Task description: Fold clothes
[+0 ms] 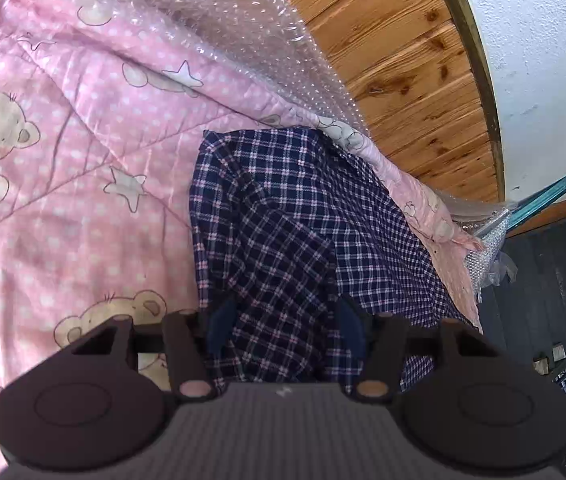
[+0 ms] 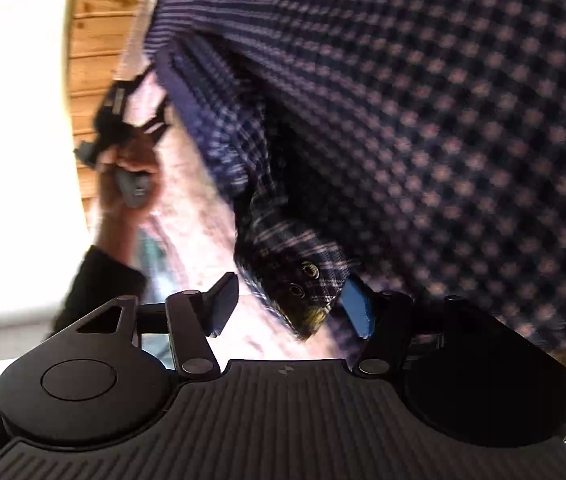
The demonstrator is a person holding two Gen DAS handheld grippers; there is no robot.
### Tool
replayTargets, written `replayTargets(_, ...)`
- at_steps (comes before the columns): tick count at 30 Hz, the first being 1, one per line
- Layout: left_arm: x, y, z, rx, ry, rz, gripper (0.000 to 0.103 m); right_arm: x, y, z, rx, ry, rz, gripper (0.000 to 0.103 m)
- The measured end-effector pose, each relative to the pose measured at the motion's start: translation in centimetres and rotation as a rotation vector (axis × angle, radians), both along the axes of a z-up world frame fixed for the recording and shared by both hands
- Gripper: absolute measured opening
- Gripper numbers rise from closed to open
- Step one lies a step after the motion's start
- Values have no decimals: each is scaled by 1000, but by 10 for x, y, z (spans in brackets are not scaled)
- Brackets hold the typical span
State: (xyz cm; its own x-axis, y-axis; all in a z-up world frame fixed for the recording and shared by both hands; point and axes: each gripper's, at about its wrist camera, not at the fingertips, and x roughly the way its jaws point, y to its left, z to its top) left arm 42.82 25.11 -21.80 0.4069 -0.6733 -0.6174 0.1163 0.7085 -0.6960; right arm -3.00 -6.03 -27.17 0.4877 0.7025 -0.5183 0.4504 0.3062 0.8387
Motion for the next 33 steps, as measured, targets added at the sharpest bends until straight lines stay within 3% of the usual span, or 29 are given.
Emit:
replayTargets(2, 1, 0, 0, -7, 4, 2, 57, -2, 3, 0, 34, 0, -8, 55)
replayTargets(6, 3, -1, 1, 4, 4, -8, 57, -9, 22, -6, -20, 89, 76, 54)
replayTargets(11, 5, -1, 1, 7, 3, -24, 57, -5, 14, 5, -150, 12, -38, 53)
replayTargets(13, 5, -1, 0, 2, 4, -24, 57, 3, 15, 1, -115, 14, -31, 53)
replayTargets(15, 6, 0, 0, -3, 5, -23, 57, 8, 17, 1, -117, 11, -18, 36)
replayTargets(16, 6, 0, 0, -4, 6, -22, 57, 10, 17, 4, -133, 6, -9, 14)
replayTargets(17, 6, 0, 2, -2, 8, -16, 57, 11, 18, 6, -149, 2, -1, 8)
replayTargets(20, 9, 6, 14, -3, -20, 33, 60, 8, 14, 15, -182, -16, 23, 3)
replayTargets(24, 19, 9, 27, -64, -33, 42, 62, -6, 6, 34, -217, -63, 94, 1)
replayTargets(27, 26, -4, 32, -19, -26, -4, 63, -14, 7, 39, -302, -69, 185, 0)
replayTargets(30, 26, -27, 32, 96, -25, -71, 61, -21, 4, 40, -337, -63, 202, 0)
replayTargets(33, 25, -47, 30, 191, -33, -119, 46, -27, -1, 43, -322, -91, 172, 0)
